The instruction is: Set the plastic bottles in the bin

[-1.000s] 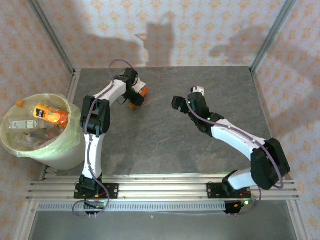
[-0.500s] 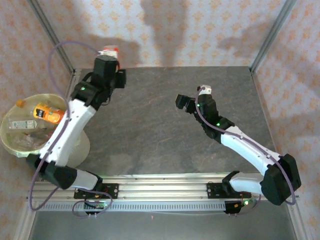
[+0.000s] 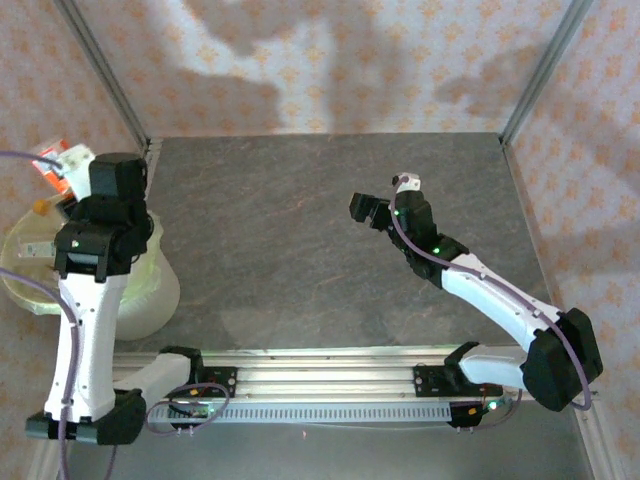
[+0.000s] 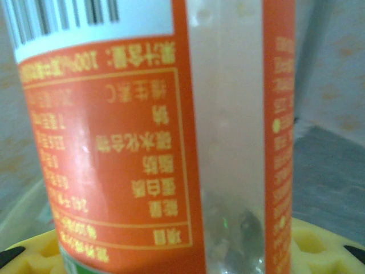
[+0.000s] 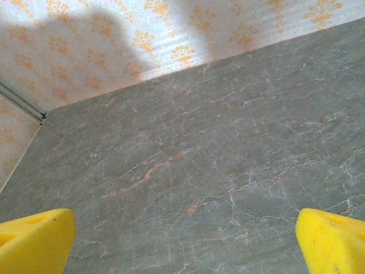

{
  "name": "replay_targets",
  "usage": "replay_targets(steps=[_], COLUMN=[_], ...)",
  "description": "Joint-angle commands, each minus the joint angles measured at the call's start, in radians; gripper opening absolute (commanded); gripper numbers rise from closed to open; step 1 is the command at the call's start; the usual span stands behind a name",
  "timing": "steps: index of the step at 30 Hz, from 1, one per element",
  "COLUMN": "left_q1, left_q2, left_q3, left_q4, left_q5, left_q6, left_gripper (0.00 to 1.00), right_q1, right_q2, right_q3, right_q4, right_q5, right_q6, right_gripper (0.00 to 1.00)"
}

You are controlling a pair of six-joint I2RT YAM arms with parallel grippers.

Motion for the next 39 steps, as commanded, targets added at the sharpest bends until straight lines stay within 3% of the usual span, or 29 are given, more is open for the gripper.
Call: replay_targets(steps=[1, 3, 10, 11, 16, 17, 23, 26, 30, 31, 33, 36, 39], left_q1=[0.088, 0.135, 0.269, 0.28, 0.297, 0.298, 0.298, 0.298, 0.296, 0.289, 0.225, 0.019, -0.082], left_q2=[-0.042, -0.058, -0.177, -0.18, -0.172, -0.173, -0.18, -0.218, -0.254, -0.244, -0.208, -0.122, 0.005], left_q3=[-0.041, -0.066, -0.203, -0.215, -0.246, -0.238, -0.088, -0.036, -0.104, -0.131, -0.166, -0.187, -0.229], left_q4=[-0.053, -0.087, -0.105, -0.109, -0.118, -0.116, -0.155, -0.091, 0.219, 0.31, 0.438, 0.508, 0.612], left_q5=[-0.011, -0.008, 0.045, 0.052, 0.114, 0.125, 0.263, 0.502, 1.061, 1.166, 1.229, 1.076, 1.071], left_q6=[-0.029, -0.067, -0.134, -0.137, -0.168, -0.17, -0.148, -0.135, -0.206, -0.266, -0.296, -0.153, -0.045], left_gripper=[0.42, 0.46, 0.46, 0.49, 0.88, 0.92, 0.97, 1.0, 0.99, 0.99, 0.99, 0.99, 1.0], right_q1=[-0.004, -0.004, -0.004, -0.004, -0.004, -0.004, -0.004, -0.004, -0.008, -0.011, -0.031, -0.11, -0.225], right_q2=[-0.019, -0.019, -0.018, -0.018, -0.019, -0.019, -0.019, -0.051, -0.099, -0.115, -0.143, -0.171, -0.17], right_q3=[0.035, 0.04, 0.066, 0.068, 0.076, 0.077, 0.068, 0.058, 0.027, 0.018, -0.002, -0.042, -0.108], right_q4=[-0.014, -0.016, -0.041, -0.043, -0.046, -0.046, -0.046, -0.04, -0.015, -0.012, -0.011, -0.036, -0.015], right_q5=[-0.016, -0.019, -0.032, -0.033, -0.042, -0.043, -0.036, 0.009, 0.153, 0.189, 0.248, 0.329, 0.377], right_q6=[0.0, 0.001, -0.008, -0.012, 0.0, 0.005, 0.021, 0.024, 0.009, -0.004, -0.04, -0.055, -0.076], right_gripper=[0.99, 0.99, 0.99, 0.99, 0.99, 0.99, 0.99, 0.99, 0.99, 0.99, 0.99, 0.99, 0.99])
